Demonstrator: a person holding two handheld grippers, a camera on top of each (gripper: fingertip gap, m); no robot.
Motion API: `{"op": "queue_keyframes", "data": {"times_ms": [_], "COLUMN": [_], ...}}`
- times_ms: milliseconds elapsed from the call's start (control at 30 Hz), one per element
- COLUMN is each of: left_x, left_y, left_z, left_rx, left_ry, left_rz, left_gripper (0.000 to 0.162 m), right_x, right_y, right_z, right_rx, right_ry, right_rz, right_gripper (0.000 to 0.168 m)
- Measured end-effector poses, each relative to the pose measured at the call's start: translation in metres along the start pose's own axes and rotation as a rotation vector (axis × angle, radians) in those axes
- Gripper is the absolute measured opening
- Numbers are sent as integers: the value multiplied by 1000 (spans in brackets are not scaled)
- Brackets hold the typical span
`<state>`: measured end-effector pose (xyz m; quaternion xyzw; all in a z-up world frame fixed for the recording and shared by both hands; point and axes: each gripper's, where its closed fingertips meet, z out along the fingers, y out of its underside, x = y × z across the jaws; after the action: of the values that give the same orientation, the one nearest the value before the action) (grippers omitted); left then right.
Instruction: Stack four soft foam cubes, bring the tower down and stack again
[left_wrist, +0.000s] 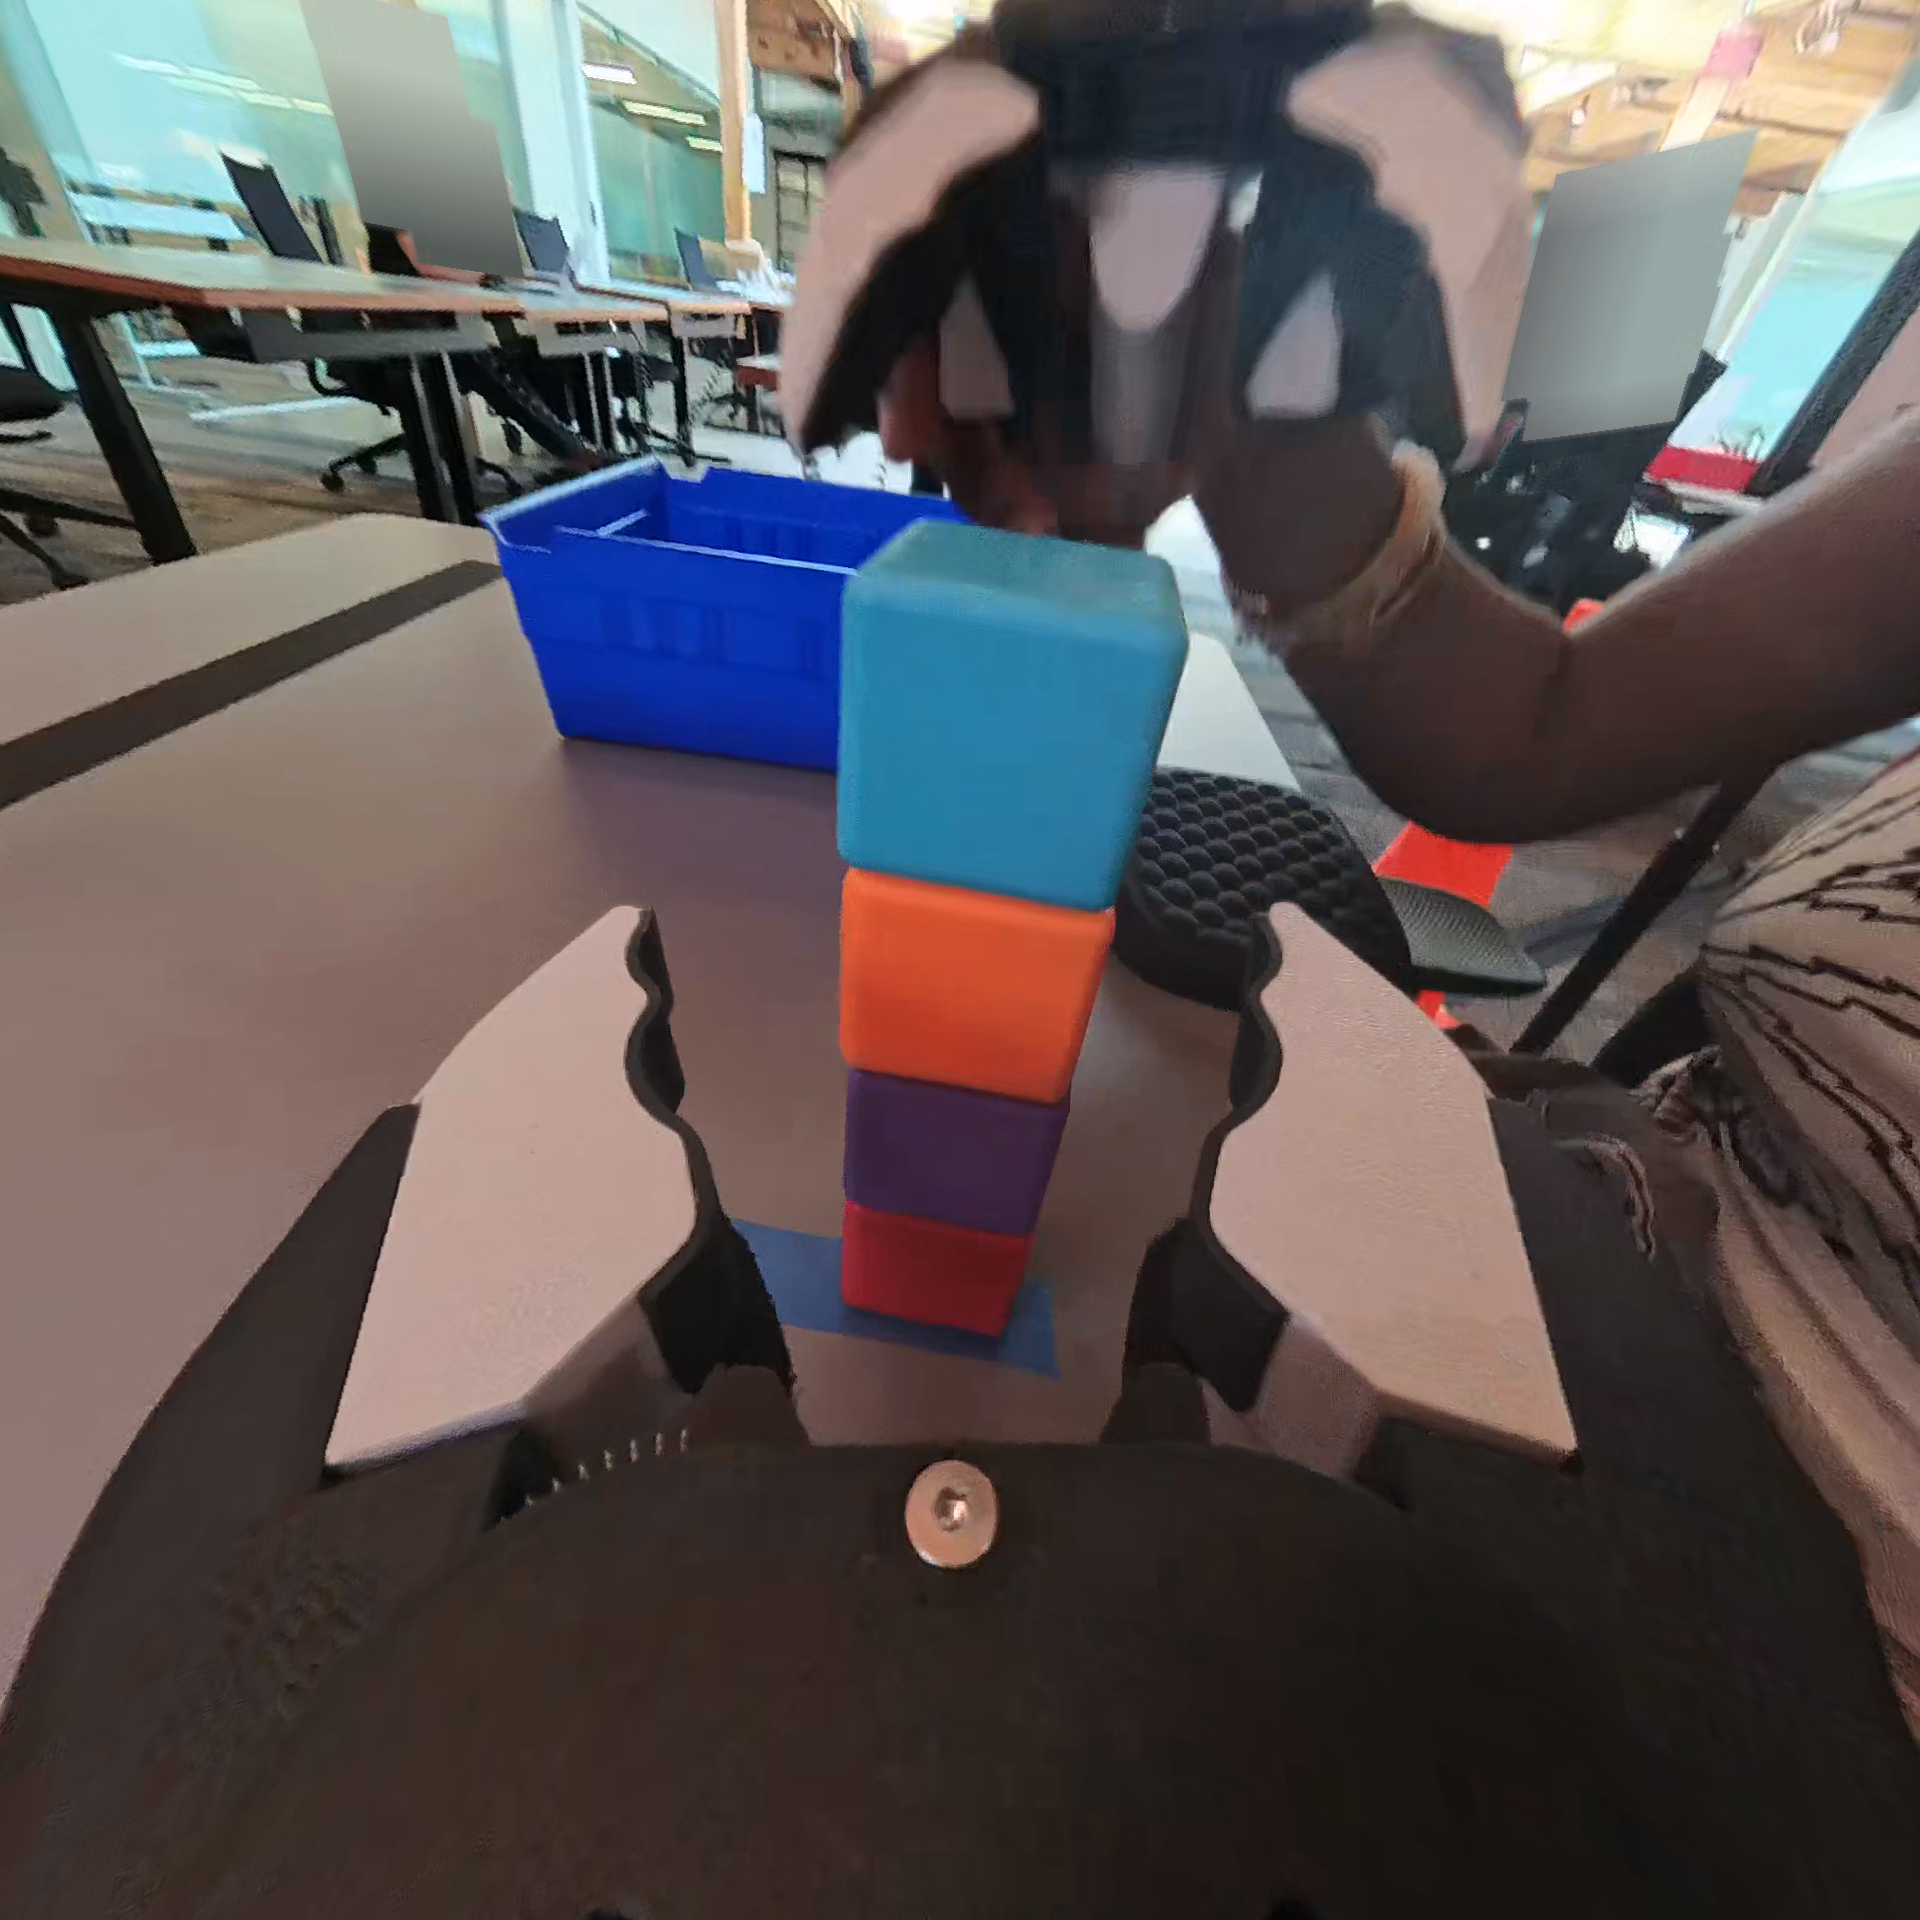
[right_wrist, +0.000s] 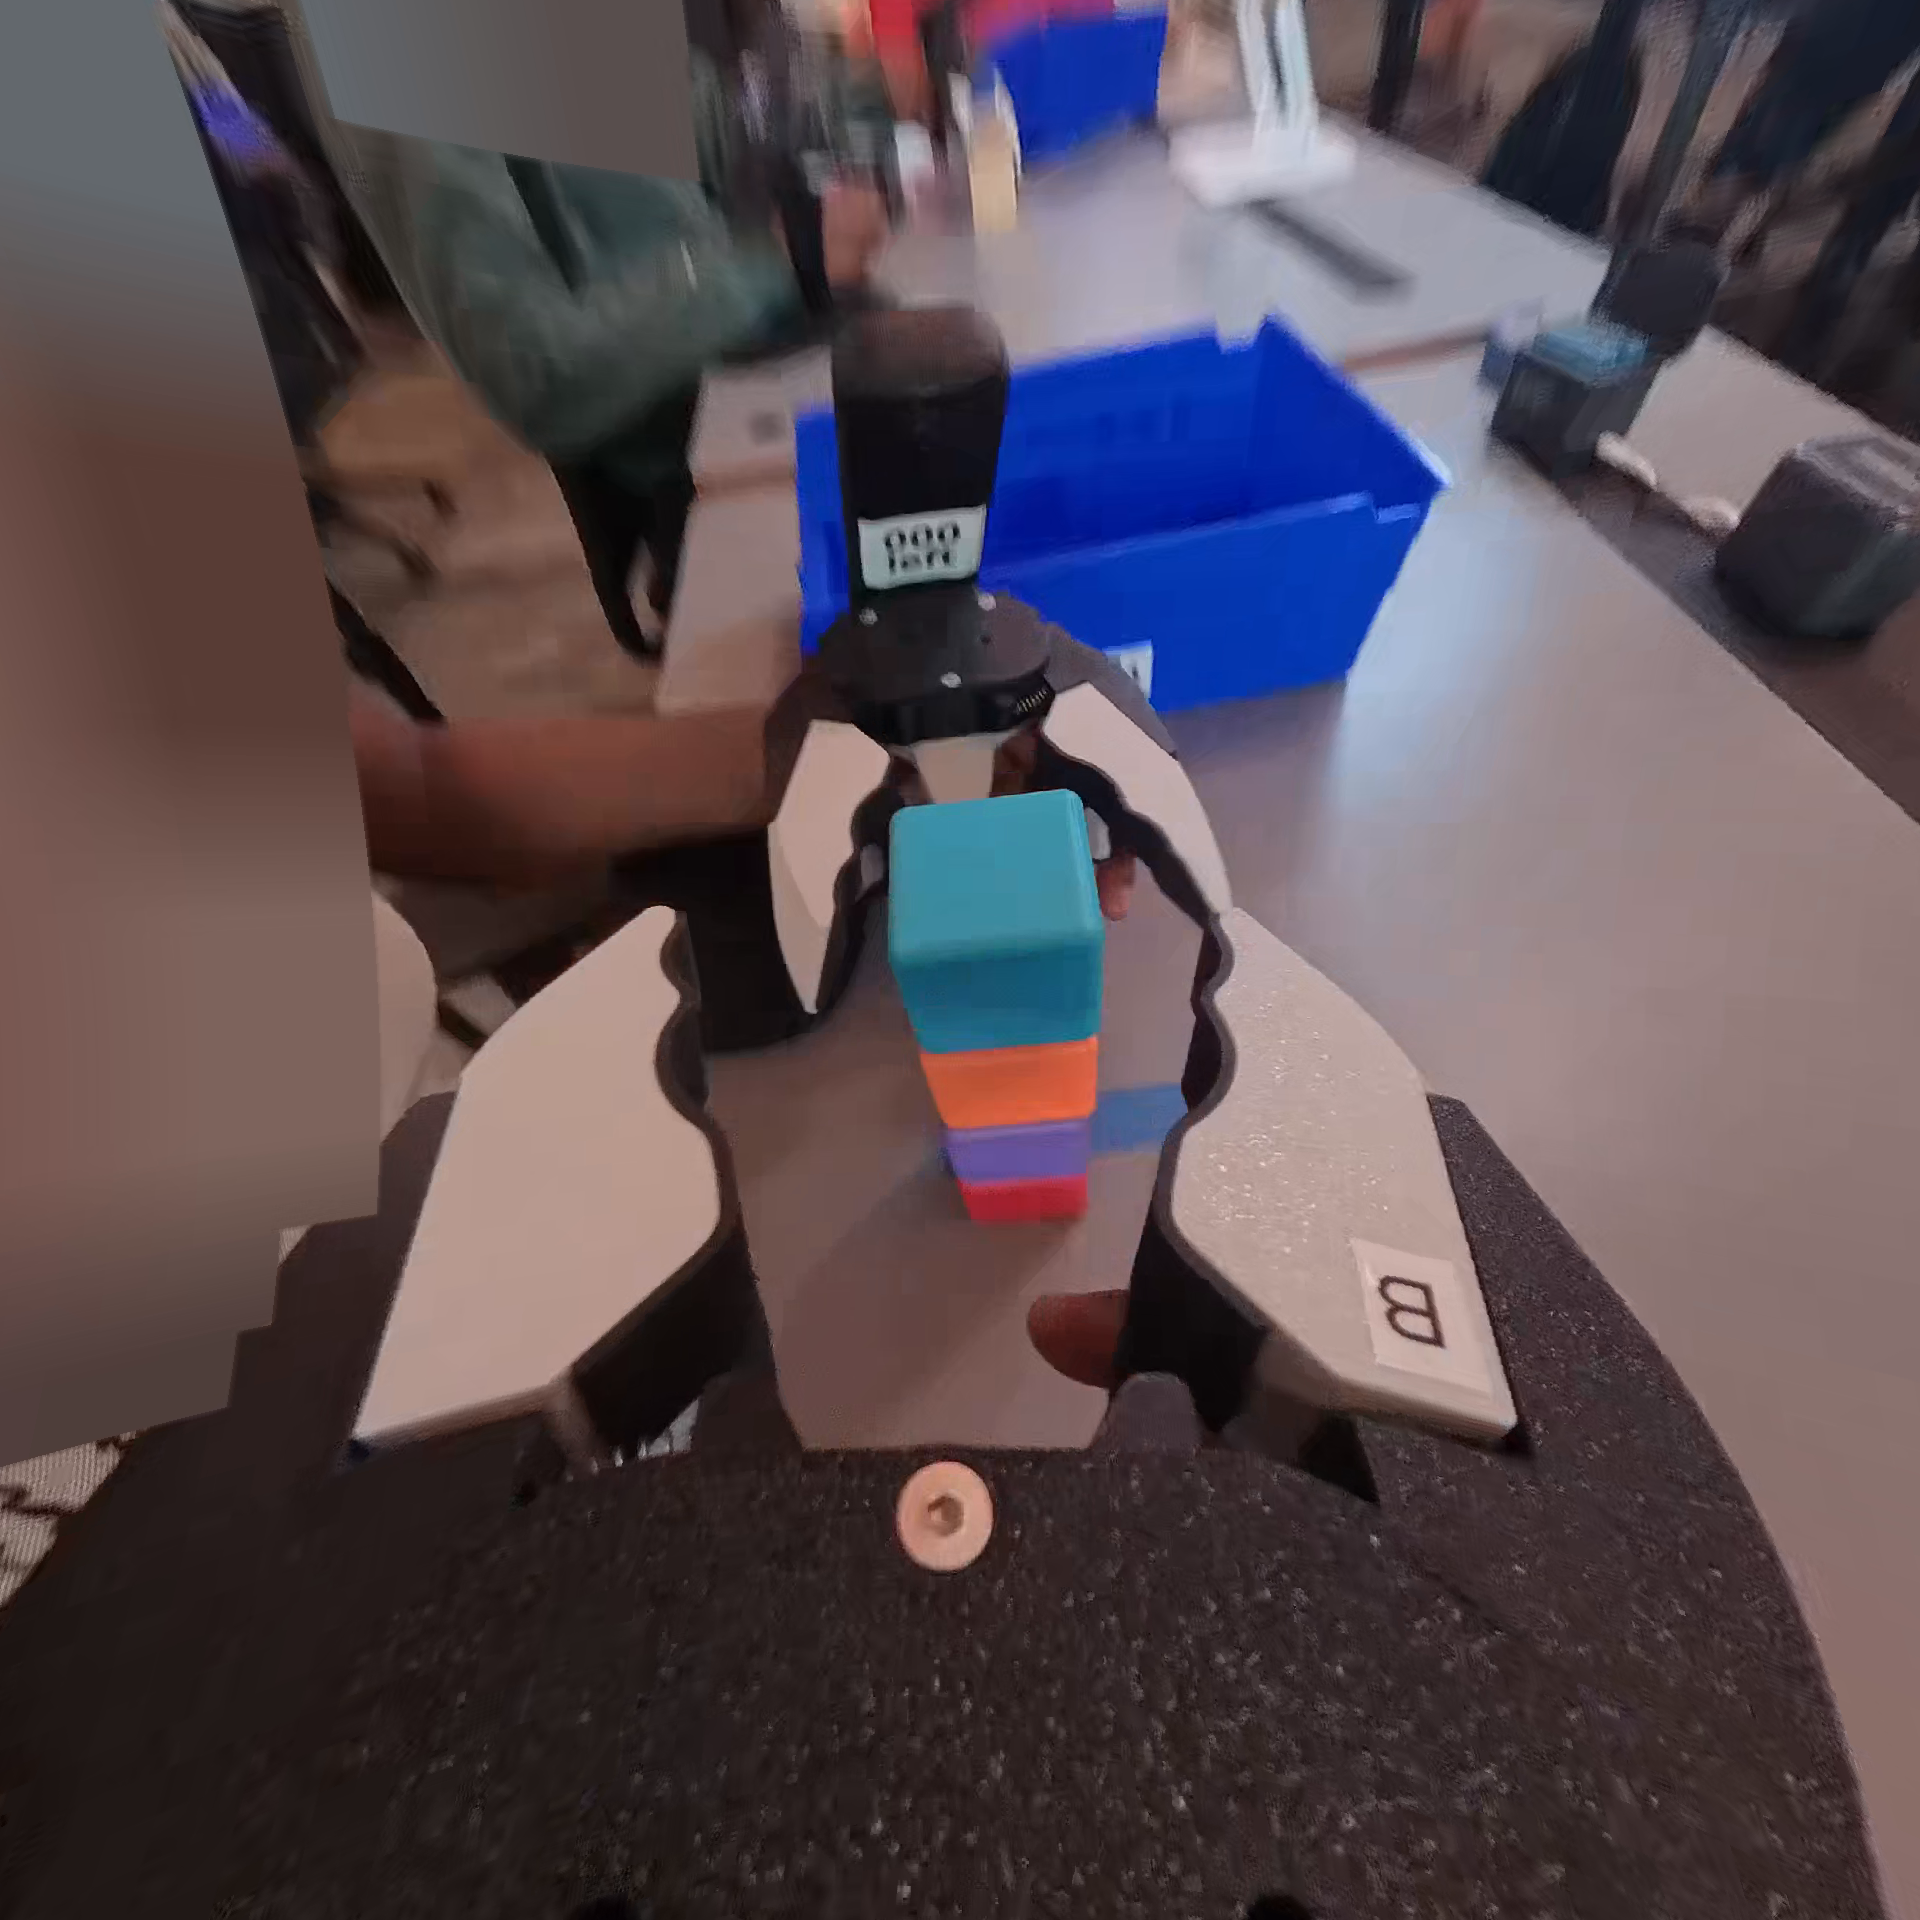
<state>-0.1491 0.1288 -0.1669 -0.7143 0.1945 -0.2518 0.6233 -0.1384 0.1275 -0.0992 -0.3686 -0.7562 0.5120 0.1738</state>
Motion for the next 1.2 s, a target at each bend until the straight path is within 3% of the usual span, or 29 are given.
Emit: {"op": "queue_keyframes", "data": {"times_ms": [133,267,333,533,633,733,800,900,967,1067,1200], "left_x": [3,3,3,3,4,5,4,4,4,4,5], "left_y": [11,13,13,13,15,15,15,15,15,15,16], "left_z": [11,11,11,13,15,15,15,15,16,16,17], "left_rx": [-57,-62,-71,-93,-115,-116,-115,-115,-114,-114,-128], "left_ry": [6,24,19,7,6,-7,-10,-9,-7,-9,-20], "left_rz": [29,8,23,24,52,62,67,72,69,74,93], "left_gripper": [90,52,51,50,50,50,50,50,50,50,50], "right_x": [-1,2,10,14,22,42,75,137,162,191,219], "right_y": [1,11,17,15,3,-24,-27,12,56,119,178], "right_z": [10,24,28,27,14,-25,-70,-164,-211,-235,-234], "right_rx": [-358,-571,-635,-553,-415,-212,-141,-197,-258,-292,-358], "right_ry": [58,82,127,111,145,272,492,953,1113,1133,1115], "right_rz": [-105,-174,-202,-181,-117,-38,24,163,306,509,629], "right_gripper": [83,67,50,46,46,46,46,46,46,46,46]}}
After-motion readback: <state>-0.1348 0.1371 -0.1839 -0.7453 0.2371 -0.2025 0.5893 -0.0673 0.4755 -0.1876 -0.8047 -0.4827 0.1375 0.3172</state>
